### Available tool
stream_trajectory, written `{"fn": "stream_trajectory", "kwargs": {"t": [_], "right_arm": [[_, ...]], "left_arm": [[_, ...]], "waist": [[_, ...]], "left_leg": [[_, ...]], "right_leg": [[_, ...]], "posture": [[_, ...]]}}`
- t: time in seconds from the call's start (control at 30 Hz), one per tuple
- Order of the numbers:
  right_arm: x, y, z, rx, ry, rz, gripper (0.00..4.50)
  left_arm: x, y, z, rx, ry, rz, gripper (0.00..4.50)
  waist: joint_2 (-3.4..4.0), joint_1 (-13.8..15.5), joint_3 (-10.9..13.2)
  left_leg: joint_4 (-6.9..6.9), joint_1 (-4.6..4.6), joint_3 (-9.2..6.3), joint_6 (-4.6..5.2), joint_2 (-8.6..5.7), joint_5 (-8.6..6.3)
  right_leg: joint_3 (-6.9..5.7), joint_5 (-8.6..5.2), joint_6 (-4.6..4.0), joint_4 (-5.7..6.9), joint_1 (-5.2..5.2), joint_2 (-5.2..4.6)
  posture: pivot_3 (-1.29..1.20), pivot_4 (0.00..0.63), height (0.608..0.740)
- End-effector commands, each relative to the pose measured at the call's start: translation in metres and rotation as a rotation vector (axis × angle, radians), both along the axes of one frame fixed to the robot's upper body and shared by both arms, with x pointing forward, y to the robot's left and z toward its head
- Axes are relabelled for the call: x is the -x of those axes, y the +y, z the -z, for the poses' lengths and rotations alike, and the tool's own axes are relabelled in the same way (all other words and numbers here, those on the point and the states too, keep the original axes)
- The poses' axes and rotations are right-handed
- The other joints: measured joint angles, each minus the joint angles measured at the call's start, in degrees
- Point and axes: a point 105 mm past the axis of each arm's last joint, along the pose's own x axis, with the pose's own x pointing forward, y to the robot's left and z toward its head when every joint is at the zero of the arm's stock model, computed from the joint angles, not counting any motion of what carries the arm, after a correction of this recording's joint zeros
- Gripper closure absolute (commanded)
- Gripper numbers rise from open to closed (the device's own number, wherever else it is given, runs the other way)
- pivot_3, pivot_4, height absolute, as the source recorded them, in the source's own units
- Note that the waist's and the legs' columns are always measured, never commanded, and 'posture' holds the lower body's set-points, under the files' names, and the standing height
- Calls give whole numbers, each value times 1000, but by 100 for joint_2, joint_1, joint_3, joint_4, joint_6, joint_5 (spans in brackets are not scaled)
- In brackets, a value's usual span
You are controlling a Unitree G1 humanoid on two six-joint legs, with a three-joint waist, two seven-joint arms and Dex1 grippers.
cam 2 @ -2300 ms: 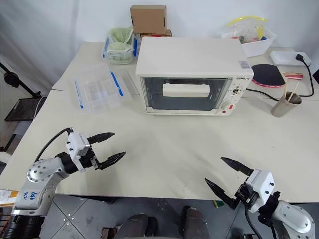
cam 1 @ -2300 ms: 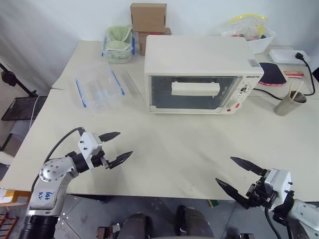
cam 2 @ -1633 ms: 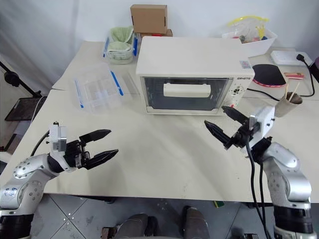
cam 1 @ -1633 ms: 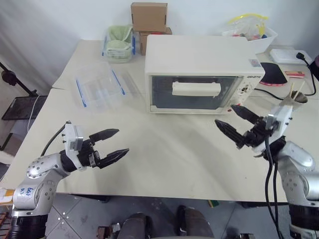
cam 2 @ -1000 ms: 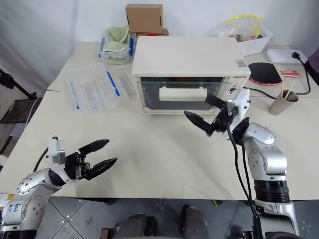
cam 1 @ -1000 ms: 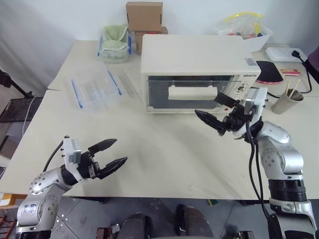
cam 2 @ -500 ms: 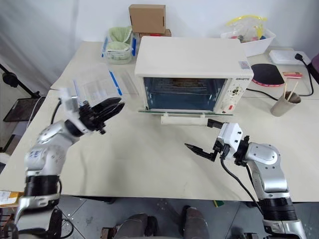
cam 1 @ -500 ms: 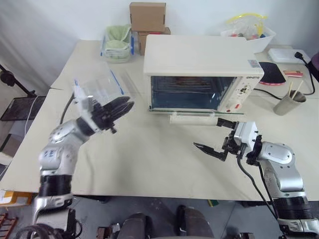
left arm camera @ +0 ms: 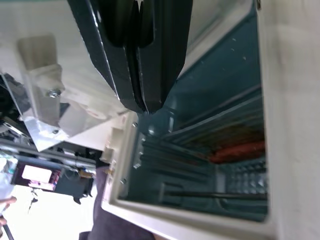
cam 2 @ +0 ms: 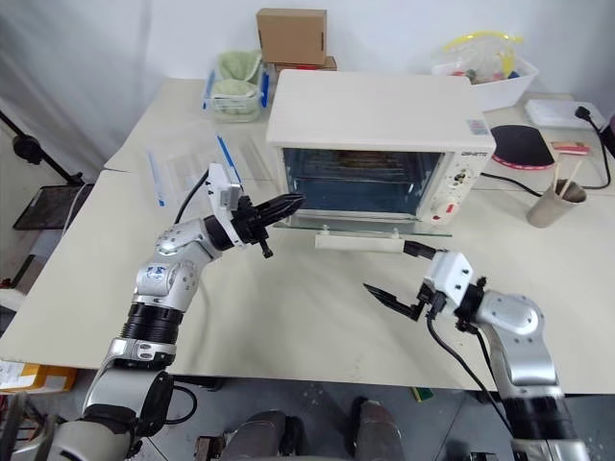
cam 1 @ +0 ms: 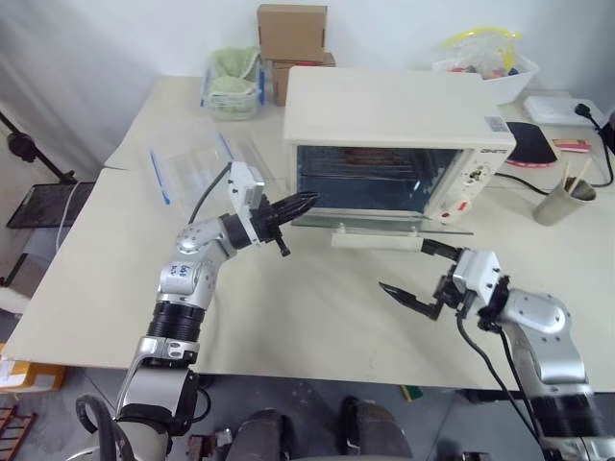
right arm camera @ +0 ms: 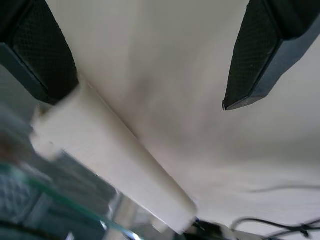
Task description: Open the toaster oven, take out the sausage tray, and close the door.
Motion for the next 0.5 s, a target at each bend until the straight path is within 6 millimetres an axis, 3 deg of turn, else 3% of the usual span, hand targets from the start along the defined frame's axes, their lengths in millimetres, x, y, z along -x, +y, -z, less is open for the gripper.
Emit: {"fn": "stream_trajectory", "kwargs": {"t": [0.03,0.13,0.23,0.37,0.5], "right_arm": [[19,-25,3,-20,-8,142,0],[45,-55,20,-14,49,288,0],[61,-77,22,-16,61,407,0],[58,-93,-13,-56,-32,492,0],[31,-67,-47,12,-131,401,0]], "left_arm": [[7,-6,5,-53,-27,38,4486],[11,-6,16,-72,-2,32,4486],[17,-6,29,-106,1,32,4486],[24,-6,49,-167,4,26,4486],[29,-5,63,-191,7,3,4486]], "waist": [[0,27,0],[2,23,-1],[1,-7,0],[2,-84,-1],[3,-129,-1]], "left_leg": [[0,-5,-3,0,0,0],[2,-3,2,1,-5,-1],[2,7,8,1,-3,-1],[2,19,16,-3,4,-4],[2,20,15,-13,19,-9]], "right_leg": [[1,0,0,-3,0,-1],[2,1,2,-4,3,-3],[12,1,3,-4,10,-2],[63,2,2,1,12,-2],[75,2,-8,4,5,-28]], "posture": [[0,150,740],[0,150,740],[0,150,740],[0,150,740],[0,150,740]]}}
